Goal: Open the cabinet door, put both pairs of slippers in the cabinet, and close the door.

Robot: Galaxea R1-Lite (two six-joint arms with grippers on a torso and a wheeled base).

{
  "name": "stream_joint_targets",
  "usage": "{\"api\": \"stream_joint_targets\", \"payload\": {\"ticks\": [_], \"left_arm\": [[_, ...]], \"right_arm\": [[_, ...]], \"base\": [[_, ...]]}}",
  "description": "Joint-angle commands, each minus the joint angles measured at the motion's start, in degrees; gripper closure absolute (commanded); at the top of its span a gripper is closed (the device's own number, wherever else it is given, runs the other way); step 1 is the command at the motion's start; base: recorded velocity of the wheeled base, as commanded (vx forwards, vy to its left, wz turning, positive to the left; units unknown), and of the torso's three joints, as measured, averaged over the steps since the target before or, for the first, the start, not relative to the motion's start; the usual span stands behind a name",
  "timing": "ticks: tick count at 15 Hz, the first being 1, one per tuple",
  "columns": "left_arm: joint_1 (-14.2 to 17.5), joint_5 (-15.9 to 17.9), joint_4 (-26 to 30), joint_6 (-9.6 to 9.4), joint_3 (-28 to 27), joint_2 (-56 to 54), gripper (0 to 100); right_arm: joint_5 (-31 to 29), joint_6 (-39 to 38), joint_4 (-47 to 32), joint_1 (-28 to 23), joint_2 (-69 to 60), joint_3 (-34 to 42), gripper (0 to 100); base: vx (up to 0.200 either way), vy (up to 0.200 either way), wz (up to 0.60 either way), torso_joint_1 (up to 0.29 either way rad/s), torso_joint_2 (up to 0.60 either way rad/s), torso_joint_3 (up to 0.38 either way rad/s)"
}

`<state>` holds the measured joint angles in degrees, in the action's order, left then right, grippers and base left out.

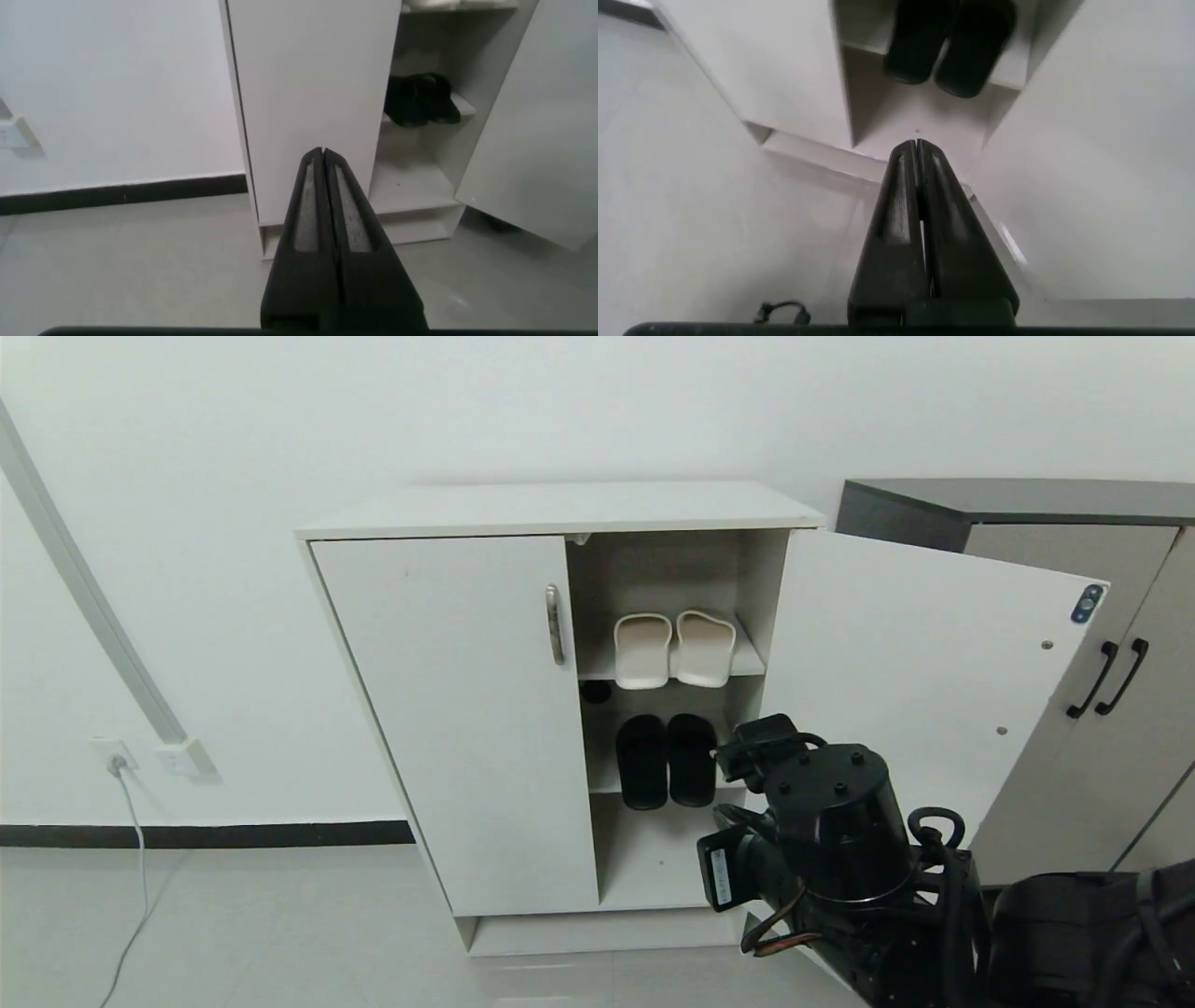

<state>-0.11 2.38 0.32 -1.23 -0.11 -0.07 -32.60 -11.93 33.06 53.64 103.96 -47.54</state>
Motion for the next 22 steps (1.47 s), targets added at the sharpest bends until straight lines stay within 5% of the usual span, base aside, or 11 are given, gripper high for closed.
{"api": "stream_joint_targets", "payload": {"ticks": [1,22], "left_arm": [[-0.07,0.00,0.03,0.00,0.02,0.07,100],[-0.07,0.00,0.03,-0.09,0.02,0.07,100]], "right_arm": [[-0.10,-0.02,0.07,-0.03,0.10,-0.01,100],[-0.10,0.16,0.07,-0.55,-1.83,0.96,100]], "base": [[0.000,0.000,0.00,0.041,-0.45,-0.364],[0.000,0.000,0.00,0.172,-0.49,-0.327]]}}
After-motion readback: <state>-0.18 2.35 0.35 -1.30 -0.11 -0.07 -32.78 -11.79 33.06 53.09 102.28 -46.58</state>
